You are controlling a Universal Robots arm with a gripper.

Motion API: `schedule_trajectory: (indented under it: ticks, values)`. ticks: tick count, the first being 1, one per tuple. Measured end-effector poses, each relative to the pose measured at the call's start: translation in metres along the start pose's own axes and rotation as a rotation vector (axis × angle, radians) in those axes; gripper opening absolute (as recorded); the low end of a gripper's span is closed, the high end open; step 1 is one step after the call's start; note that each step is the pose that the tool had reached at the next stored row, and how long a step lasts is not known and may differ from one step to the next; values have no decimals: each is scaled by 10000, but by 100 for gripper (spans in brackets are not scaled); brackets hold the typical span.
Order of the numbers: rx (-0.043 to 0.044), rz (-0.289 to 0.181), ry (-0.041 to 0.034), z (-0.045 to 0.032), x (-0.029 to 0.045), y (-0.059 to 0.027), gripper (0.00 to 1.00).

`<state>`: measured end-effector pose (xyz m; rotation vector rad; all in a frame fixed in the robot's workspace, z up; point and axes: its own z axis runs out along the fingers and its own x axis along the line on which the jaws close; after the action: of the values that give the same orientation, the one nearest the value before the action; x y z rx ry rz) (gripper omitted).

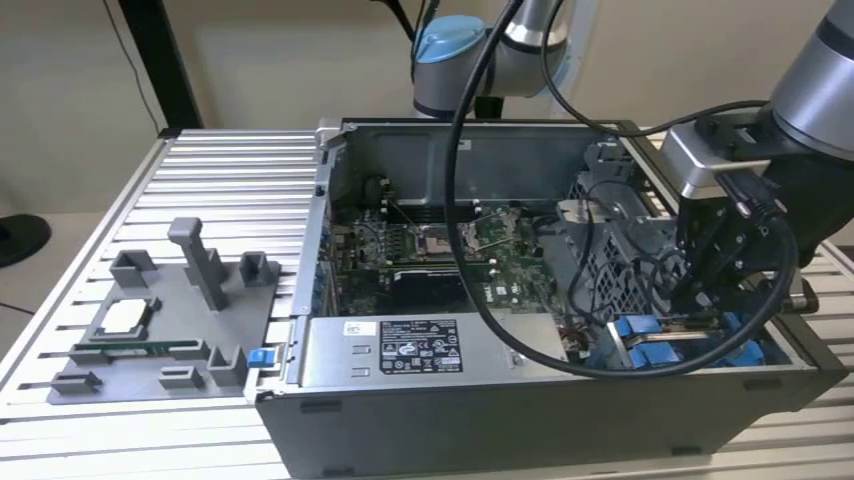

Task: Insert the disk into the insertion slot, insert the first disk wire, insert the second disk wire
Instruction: 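Insert the second disk wire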

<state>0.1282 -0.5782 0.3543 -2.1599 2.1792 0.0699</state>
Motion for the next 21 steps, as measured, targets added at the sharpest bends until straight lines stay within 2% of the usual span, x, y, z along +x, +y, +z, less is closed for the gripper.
schedule_trajectory:
  ticks: [2,10,15,21]
  values:
    - [64,-5,0,6,1,0,0]
    - [430,-33,-5,45,4,2,0]
    - [484,-37,-7,59,1,2,0]
    - [617,-47,-6,86,-12,7,0]
